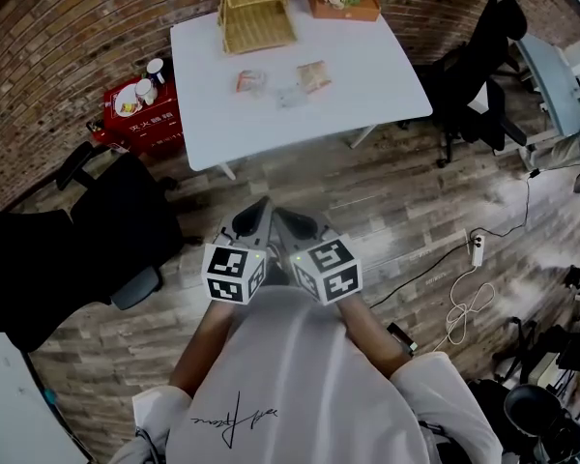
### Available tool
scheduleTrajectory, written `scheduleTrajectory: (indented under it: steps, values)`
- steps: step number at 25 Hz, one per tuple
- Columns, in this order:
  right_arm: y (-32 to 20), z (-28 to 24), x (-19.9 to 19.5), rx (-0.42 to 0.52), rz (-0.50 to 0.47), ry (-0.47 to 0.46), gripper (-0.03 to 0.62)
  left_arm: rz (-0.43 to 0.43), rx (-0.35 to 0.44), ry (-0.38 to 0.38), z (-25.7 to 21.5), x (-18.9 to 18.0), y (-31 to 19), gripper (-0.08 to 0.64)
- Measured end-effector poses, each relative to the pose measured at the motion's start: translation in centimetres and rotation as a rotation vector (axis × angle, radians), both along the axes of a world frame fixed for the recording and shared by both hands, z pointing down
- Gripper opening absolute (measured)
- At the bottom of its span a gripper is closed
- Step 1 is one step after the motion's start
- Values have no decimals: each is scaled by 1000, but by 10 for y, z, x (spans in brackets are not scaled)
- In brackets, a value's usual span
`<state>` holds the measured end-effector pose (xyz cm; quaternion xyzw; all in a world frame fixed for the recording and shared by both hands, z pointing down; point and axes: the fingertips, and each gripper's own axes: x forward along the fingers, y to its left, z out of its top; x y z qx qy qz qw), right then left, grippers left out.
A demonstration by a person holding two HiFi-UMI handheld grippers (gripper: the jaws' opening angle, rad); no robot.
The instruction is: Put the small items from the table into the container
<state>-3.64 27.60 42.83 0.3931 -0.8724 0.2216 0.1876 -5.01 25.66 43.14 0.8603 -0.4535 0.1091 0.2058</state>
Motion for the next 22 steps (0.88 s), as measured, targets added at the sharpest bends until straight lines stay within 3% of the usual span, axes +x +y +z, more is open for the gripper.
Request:
scheduleTrajectory:
  steps: [6,14,22]
  values:
    - [-17,2,-8,-7,6,3,20,3,-32,-1,5,-8,-19,8]
    - [-21,0,-24,-2,2,-4,20,-19,-85,69,10,-23,-26,8]
    - [-18,1,-38,-9,-26,-8,20,-33,-85,82,16,-38,-18,8]
